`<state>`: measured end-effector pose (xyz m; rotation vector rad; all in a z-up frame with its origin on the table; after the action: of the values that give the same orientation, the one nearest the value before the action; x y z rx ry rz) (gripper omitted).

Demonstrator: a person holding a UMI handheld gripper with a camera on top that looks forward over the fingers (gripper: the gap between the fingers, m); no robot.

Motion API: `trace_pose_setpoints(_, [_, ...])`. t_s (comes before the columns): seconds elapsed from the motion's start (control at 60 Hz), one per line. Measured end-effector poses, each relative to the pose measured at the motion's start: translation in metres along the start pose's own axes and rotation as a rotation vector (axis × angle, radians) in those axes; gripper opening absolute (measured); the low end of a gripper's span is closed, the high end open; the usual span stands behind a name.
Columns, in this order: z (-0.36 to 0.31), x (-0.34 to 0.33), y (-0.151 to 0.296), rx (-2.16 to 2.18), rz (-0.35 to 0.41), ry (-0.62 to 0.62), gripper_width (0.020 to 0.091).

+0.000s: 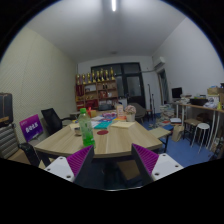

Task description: Pour water

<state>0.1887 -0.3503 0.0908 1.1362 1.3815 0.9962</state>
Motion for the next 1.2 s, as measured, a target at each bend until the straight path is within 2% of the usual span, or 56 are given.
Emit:
trace_pose_setpoints(0.017, [-0.009,0.001,0.011,0.001,0.001,-0.003,0.0829])
trace_pose_setpoints(0.25, [-0.003,0.013,0.017,-0.061,0.066,0.004,0.0829])
trace_pose_setpoints(0.417, [-0.03,0.046,0.012,-0.13,0.045,0.009,0.083])
trace_pose_setpoints(0.533, [-0.047,0.062,0.005,-0.131,0.063,0.029,0.0827])
trace_pose_setpoints(0.733, [-0.104,0.144,0.017,-0.151,0.089,0.056,0.0829])
trace_pose_setpoints(0.833, [-0.121,0.188,0.026,-0.144,0.115,0.055,0.0825])
trace_pose_setpoints(0.95, [-0.129,0.233,0.032,-0.135,0.097,0.016,0.0825])
trace_pose_setpoints(1.067, [-0.139,0.263,0.042,-0.117,0.113,0.001,0.0823])
trace_pose_setpoints(1.083, [-0.141,0.268,0.042,-0.113,0.104,0.004,0.0818])
trace_pose_setpoints(1.15, [-0.143,0.283,0.036,-0.105,0.065,-0.007,0.0525])
trace_pose_setpoints(1.2, [-0.142,0.284,0.038,-0.105,0.075,-0.022,0.0523])
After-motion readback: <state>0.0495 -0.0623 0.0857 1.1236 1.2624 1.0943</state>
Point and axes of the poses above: the point between the fingertips, and its own axes, seen from behind it with the camera up: z to the right, y up, x forward, the way the camera looks, the point moved 3 cm from there along -x, backward, against the way the camera looks, and after that the axes turned 7 degrees about -z, right-handed, at the moved point
